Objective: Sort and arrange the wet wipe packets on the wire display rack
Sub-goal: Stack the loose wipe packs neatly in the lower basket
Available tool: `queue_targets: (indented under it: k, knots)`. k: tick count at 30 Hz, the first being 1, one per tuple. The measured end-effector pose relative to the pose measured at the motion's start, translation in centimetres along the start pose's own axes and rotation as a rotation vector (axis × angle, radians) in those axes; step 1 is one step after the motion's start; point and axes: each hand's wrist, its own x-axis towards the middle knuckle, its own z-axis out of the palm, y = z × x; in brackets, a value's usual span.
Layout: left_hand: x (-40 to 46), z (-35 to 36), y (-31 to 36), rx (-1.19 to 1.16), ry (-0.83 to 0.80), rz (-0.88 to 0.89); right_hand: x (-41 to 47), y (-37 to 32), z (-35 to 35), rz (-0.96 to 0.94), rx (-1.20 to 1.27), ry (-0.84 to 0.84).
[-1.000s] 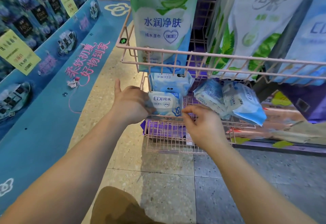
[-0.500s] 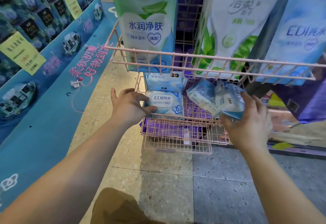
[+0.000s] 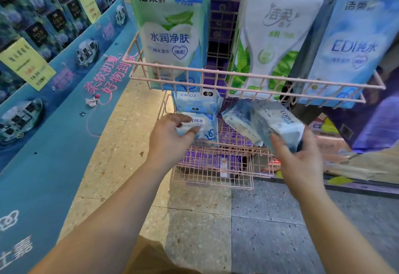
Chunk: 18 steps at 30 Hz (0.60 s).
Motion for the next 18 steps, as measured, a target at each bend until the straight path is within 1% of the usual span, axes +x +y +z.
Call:
queue_targets:
  k: [2,3,4,5,7,11,12,13,14,16,17,18]
  knots:
    - [-1.2,0.4,1.5,-0.241,-0.191,-0.062,-1.1,-0.4,0.5,0.208,0.366,-0.113]
    - [-1.7,0.6,2.3,-0.377,-0.312,-0.128,-1.5,-0.2,0.7,0.316,0.51,-0.171]
    - [-2.1,0.7,2.9,-0.497,-0.427,-0.205,-1.9,-0.2,1.0,0.389,0.577,-0.228]
    - [-2.3,0.7,3.4,-0.594,-0.517,-0.28,-2.1,-0.2,1.3,0.428,0.579,-0.279]
    - [-2.6,0.6,3.9,-0.73,-0.607,-0.37,-2.0,-0.1,1.7,0.478,0.555,-0.355]
    - [-2.8,0.1,3.1,-0.863,-0.644,-0.427,-1.6,-0.4,1.4,0.488,0.54,-0.498]
    - [-2.8,-0.1,2.8,-0.901,-0.653,-0.424,-1.4,-0.4,1.1,0.45,0.556,-0.536]
    - [-2.9,-0.2,2.6,-0.927,-0.653,-0.427,-1.3,-0.3,0.9,0.375,0.546,-0.582]
    - [-3.0,-0.3,2.5,-0.948,-0.648,-0.444,-1.3,-0.1,0.6,0.253,0.466,-0.622]
    - [-3.0,-0.6,2.1,-1.078,-0.685,-0.549,-1.5,0.0,0.5,-0.061,0.122,-0.614]
    - [-3.0,-0.7,1.7,-1.199,-0.741,-0.62,-1.5,-0.1,0.6,-0.187,-0.03,-0.576]
    - [-3.0,-0.9,1.4,-1.326,-0.8,-0.68,-1.5,-0.2,0.8,-0.293,-0.129,-0.541]
